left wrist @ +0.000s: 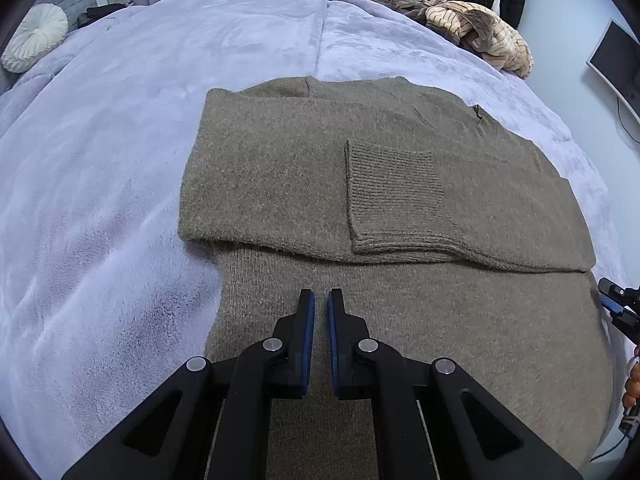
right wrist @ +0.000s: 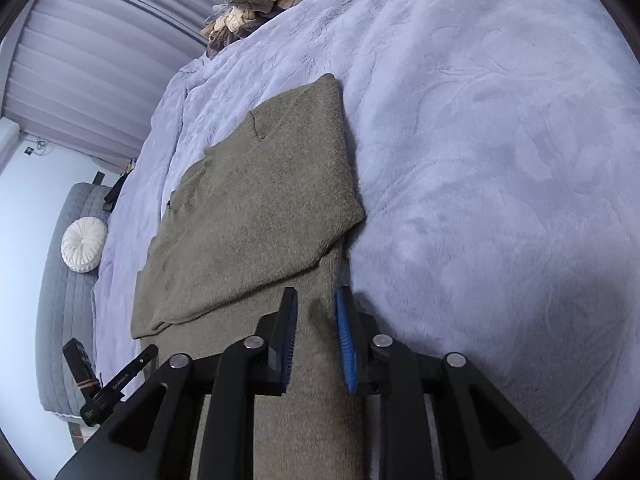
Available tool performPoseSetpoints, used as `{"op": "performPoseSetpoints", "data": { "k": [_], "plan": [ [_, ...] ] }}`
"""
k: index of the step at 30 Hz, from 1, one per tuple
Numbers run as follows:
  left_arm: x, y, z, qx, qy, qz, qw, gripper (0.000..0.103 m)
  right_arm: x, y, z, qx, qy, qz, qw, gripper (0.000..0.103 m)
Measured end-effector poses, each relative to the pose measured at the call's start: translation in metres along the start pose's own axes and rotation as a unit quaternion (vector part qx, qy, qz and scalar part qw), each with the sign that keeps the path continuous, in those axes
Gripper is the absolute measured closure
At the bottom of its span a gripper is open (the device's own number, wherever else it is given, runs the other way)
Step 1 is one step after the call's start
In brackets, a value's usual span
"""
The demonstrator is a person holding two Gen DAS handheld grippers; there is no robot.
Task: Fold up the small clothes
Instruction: 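Release the folded side and lift the right gripper away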
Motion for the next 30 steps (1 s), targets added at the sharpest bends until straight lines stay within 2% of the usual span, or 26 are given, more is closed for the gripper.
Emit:
{"op": "performPoseSetpoints", "data": {
  "k": [2,6,14,19,20,21,22,23,24,30],
  "plan": [
    [0.000,0.000,-0.001,0.000,0.001,-0.001,1.0000,0.095,0.002,-0.007,0.000,0.002,0.000,-0.007,1.000,0.062],
    [-0.001,0.000,0.000,0.002,0.003,0.001,1.0000,0.095,0.007,-0.019,0.001,0.001,-0.008,-0.024,1.000,0.060],
    [-0.001,0.000,-0.001,0.003,0.007,0.002,1.0000,0.095,0.013,-0.022,-0.011,-0.035,-0.047,-0.067,0.996,0.050],
    [-0.001,0.000,-0.001,0.002,0.007,0.003,1.0000,0.092,0.018,-0.025,-0.010,-0.033,-0.045,-0.075,0.996,0.048],
    [0.000,0.000,0.000,0.001,0.005,0.003,1.0000,0.067,0.019,-0.026,-0.009,-0.033,-0.045,-0.076,0.996,0.047],
    [-0.002,0.001,-0.001,-0.003,-0.002,0.005,1.0000,0.046,0.020,-0.027,-0.008,-0.032,-0.045,-0.078,0.995,0.046],
    [-0.003,0.002,-0.005,-0.010,0.006,0.007,0.9999,0.007,0.021,-0.028,-0.007,-0.032,-0.044,-0.079,0.995,0.046],
    [-0.002,0.003,-0.009,-0.018,0.027,0.010,0.9994,0.000,0.022,-0.028,-0.007,-0.032,-0.044,-0.081,0.995,0.046],
    [-0.003,0.005,-0.013,-0.028,0.044,0.020,0.9985,0.000,0.022,-0.029,-0.008,-0.033,-0.045,-0.082,0.995,0.046],
    [-0.009,0.006,-0.015,-0.022,0.044,0.035,0.9982,0.000,0.023,-0.028,-0.013,-0.041,-0.046,-0.083,0.995,0.046]
  ]
}}
Point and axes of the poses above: each gripper's, at about its wrist camera, not at the fingertips, and z roughly the way its jaws point, x to its left, y to its top, the point moved 8 cm from there along z, roughly the way its jaws point, and after that the axes turned 12 degrees about z, right-handed, at the moved point
